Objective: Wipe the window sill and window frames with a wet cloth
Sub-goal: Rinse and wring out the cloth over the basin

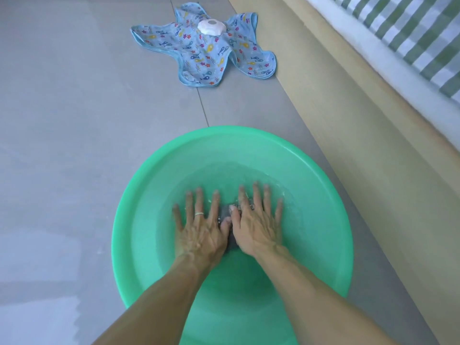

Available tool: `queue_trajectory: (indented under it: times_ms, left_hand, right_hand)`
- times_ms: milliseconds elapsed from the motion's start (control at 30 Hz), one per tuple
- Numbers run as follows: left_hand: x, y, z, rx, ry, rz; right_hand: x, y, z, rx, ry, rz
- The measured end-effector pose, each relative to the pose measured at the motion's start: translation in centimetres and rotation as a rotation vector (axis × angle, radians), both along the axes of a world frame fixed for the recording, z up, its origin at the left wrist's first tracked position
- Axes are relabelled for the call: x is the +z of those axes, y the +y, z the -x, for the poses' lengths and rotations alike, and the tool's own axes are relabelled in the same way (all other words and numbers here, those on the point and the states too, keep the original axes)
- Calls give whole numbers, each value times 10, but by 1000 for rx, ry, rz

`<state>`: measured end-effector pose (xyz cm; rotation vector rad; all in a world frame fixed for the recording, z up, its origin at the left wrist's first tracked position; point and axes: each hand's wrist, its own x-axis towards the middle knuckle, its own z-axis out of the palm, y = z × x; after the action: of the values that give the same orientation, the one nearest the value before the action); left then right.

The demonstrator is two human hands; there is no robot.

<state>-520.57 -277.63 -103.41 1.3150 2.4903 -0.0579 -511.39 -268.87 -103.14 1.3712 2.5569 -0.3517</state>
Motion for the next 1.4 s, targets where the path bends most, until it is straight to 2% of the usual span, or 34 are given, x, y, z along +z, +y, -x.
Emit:
queue_trajectory:
  times_ms: [67, 133, 200, 300, 333, 433, 500, 567, 700, 800, 900, 967, 1033, 1133, 1167, 1267, 1333, 1400]
  left_hand:
    - [0, -1, 1, 100, 46, -122]
    - [8, -2, 2, 162, 69, -136]
    - [16, -1, 3, 153, 17, -146]
    - [20, 7, 7, 302, -286, -366]
    - [22, 10, 8, 402, -415, -443]
    - [37, 18, 6, 699, -839, -510]
    - [43, 15, 3, 647, -1004, -425]
    - [44, 10, 6, 534, -906, -377]
    - [38, 1, 13, 467, -428, -383]
    - [31, -4, 2, 472, -311, -332]
    - [27, 3, 3, 610, -501, -506]
    - [31, 7, 13, 747, -737, -494]
    - [39, 7, 17, 732, -983, -436]
    - [61, 6, 5, 669, -1104, -360]
    - [64, 5, 3, 645, -1039, -349]
    - [58, 0, 7, 461, -627, -385]
    - [52, -9, 14, 318, -529, -337]
    - [43, -18, 21, 174, -482, -182]
  right_hand:
    - [4, -5, 2, -99, 63, -99]
    - [8, -13, 3, -207, 158, -181]
    - [16, -15, 9, -350, 292, -58]
    - [28, -16, 25, -660, 687, 283]
    - [33, -21, 31, -698, 786, 327]
    - [39, -31, 41, -607, 857, 218]
    - [35, -20, 39, -570, 782, 116]
    - [28, -4, 33, -530, 641, 46]
    - [21, -5, 23, -518, 545, -61]
    - [21, -33, 30, -545, 550, -26]
    - [37, -47, 48, -747, 732, 224]
    - [50, -52, 56, -745, 869, 294]
    - [58, -49, 54, -707, 882, 261]
    - [58, -24, 40, -700, 786, 192]
    - [55, -15, 36, -659, 715, 165]
    - [50, 1, 27, -392, 464, 22]
    - [50, 2, 15, -120, 296, -80]
    - [51, -2, 0, 225, 91, -148]
